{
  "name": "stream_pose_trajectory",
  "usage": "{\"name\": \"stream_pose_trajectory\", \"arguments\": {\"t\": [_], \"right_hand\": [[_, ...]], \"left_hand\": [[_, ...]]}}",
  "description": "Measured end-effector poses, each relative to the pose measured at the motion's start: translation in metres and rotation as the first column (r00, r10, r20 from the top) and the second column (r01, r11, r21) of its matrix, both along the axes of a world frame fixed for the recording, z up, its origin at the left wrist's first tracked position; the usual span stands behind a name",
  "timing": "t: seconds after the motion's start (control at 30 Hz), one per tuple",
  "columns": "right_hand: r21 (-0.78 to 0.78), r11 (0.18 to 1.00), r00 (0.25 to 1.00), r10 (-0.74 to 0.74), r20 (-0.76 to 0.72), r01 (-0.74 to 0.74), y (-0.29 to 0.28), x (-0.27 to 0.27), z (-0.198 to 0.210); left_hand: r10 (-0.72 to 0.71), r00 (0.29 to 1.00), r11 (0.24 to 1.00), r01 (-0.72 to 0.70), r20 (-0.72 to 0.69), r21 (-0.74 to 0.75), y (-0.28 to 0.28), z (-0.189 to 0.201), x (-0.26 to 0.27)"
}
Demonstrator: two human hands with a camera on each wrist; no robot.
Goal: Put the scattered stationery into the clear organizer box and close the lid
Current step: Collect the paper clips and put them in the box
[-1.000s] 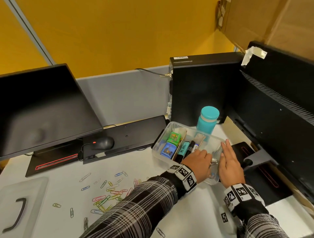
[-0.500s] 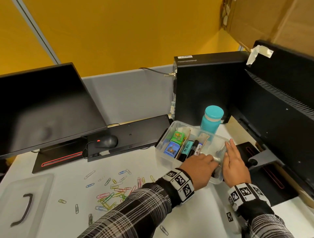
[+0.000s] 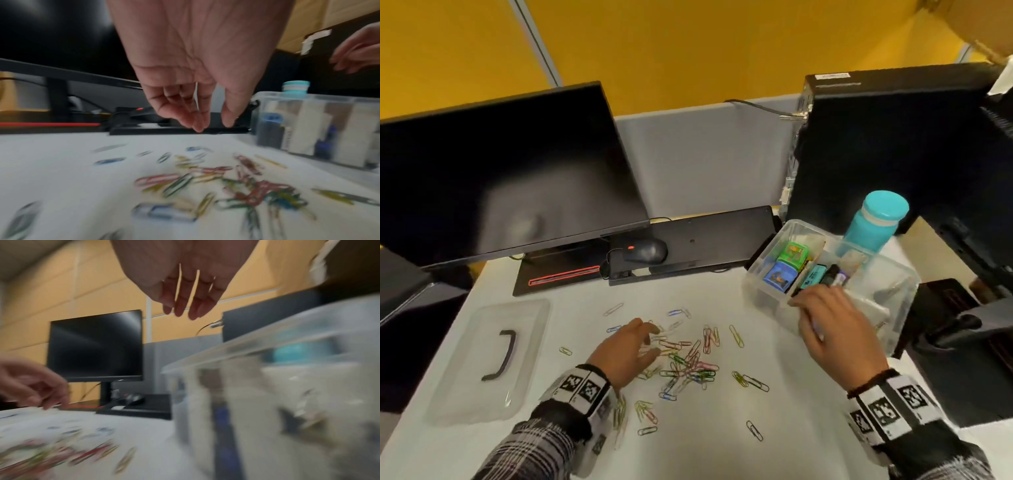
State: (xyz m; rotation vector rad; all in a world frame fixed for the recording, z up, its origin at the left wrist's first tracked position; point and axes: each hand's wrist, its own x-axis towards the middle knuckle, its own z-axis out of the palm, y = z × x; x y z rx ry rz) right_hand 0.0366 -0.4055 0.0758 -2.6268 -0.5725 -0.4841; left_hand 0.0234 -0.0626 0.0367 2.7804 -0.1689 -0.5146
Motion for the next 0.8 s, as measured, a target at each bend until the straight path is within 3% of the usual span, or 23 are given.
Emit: {"name": "stream_pose_trajectory", "arguments": {"t": [0.1,0.13,0.2,0.27,0.33,0.4,0.5,0.67,0.8], "right_hand": [[-0.026,0.981,0.933,0.172,-0.317,-0.190,0.035,-0.010,-0.027],[-0.042,0.980,0.870,0.153,-0.470,-0.195,0.043,-0.014,-0.036],[-0.091,0.983,0.675,0.041,-0.737,-0.159,0.048,-0.022,-0.058],[-0.137,0.987,0.502,-0.076,-0.862,-0.086,0.045,-0.032,-0.075],[-0.175,0.984,0.432,-0.139,-0.891,-0.044,0.046,-0.045,-0.085],[-0.180,0.983,0.428,-0.152,-0.891,-0.026,0.053,-0.057,-0.093],[-0.066,0.996,0.493,-0.089,-0.865,0.064,0.071,-0.065,-0.103],[0.058,0.988,0.593,-0.036,-0.805,0.140,0.121,-0.051,-0.114],[0.149,0.968,0.643,-0.016,-0.766,0.201,0.154,-0.034,-0.114]], "left_hand": [[0.193,0.964,0.979,-0.202,-0.184,-0.027,0.039,-0.017,-0.015],[0.251,0.944,0.964,-0.264,-0.214,-0.033,0.049,-0.021,-0.021],[0.317,0.914,0.941,-0.337,-0.253,-0.041,0.065,-0.026,-0.032],[0.311,0.899,0.941,-0.337,-0.309,-0.035,0.075,-0.028,-0.045],[0.259,0.885,0.958,-0.287,-0.387,-0.017,0.077,-0.030,-0.058],[0.194,0.882,0.971,-0.236,-0.429,-0.047,0.073,-0.036,-0.070],[0.144,0.915,0.973,-0.200,-0.377,-0.114,0.067,-0.047,-0.073],[0.181,0.937,0.926,-0.265,-0.299,-0.270,0.058,-0.060,-0.046],[0.195,0.954,0.917,-0.260,-0.230,-0.303,0.051,-0.061,-0.026]]}}
